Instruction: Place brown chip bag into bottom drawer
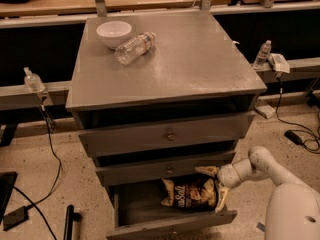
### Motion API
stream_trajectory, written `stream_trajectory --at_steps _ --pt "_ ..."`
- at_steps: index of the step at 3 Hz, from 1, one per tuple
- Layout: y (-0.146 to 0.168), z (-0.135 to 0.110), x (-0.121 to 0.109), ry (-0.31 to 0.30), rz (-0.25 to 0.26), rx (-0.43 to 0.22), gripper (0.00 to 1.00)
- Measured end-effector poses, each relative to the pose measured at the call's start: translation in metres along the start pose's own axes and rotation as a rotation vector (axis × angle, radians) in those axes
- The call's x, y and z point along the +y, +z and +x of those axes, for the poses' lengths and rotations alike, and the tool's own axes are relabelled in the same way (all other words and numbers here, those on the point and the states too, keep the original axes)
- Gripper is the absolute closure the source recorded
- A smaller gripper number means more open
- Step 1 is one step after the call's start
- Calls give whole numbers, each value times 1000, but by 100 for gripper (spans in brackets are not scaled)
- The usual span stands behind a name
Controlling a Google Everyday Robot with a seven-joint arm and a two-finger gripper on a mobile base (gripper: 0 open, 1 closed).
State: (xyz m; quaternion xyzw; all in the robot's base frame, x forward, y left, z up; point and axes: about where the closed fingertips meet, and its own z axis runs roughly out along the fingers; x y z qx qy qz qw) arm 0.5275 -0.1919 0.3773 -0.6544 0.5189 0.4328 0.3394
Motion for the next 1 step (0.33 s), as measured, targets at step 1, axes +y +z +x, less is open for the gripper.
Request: stream_trajectory --at_steps 1 --pt "0 0 0 0 0 0 0"
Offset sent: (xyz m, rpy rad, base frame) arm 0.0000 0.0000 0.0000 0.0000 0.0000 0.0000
